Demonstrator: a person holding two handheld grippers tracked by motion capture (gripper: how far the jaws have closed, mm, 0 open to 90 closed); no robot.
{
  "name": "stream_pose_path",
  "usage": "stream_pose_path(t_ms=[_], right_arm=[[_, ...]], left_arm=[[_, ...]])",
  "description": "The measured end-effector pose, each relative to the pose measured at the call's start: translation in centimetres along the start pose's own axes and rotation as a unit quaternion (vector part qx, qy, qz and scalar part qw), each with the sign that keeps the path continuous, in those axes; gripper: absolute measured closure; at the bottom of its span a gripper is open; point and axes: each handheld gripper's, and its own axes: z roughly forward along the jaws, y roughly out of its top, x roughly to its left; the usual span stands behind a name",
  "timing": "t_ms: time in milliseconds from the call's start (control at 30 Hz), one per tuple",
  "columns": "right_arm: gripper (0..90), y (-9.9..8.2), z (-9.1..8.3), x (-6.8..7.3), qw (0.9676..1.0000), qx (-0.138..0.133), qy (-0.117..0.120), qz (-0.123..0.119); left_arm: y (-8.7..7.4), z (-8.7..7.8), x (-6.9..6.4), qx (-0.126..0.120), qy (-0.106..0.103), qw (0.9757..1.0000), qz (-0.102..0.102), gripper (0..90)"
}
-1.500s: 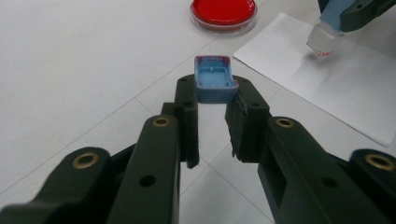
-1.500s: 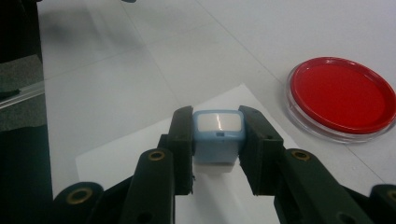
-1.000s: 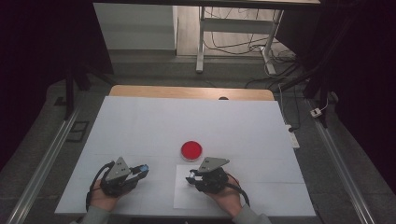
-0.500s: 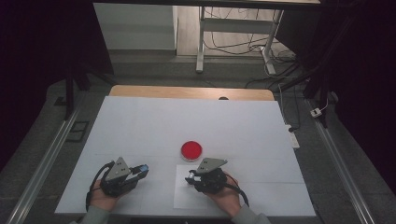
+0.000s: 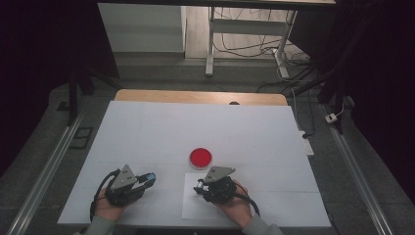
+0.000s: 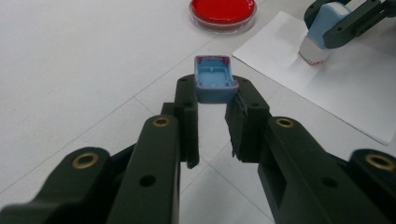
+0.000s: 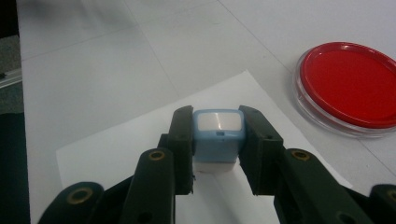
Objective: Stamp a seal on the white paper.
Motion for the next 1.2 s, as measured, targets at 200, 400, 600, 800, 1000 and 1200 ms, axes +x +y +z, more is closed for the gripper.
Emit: stream_pose_path(t_ms=[200,400,600,800,1000,1200], right_arm=[[67.1,-0.05,0.04,0.01,1.0000,0.001,0.001,-0.001],[67.2,-0.17,0.07,0.10,1.0000,-0.001,-0.004,-0.004],[67.3,-0.35,0.09,0.19,1.0000,-0.004,-0.007,-0.002],[67.3,-0.54,0.11,0.17,0.9999,-0.010,-0.007,0.000],[67.3,-0.62,0.12,0.19,0.9999,-0.012,-0.006,0.001],[67.3,-0.62,0.15,0.22,0.9999,-0.012,-0.007,-0.001]], left_arm=[[0.00,0.03,-0.02,0.001,-0.001,1.0000,0.001,74.4],[-0.01,0.02,-0.03,0.001,0.000,1.0000,0.001,74.4],[-0.01,0.02,-0.03,0.001,0.000,1.0000,0.001,74.5],[0.00,-0.01,-0.05,0.001,0.000,1.0000,0.002,74.4],[0.01,0.00,-0.05,0.001,-0.001,1.0000,0.001,74.5],[0.02,0.01,-0.07,0.001,-0.001,1.0000,0.002,74.4]])
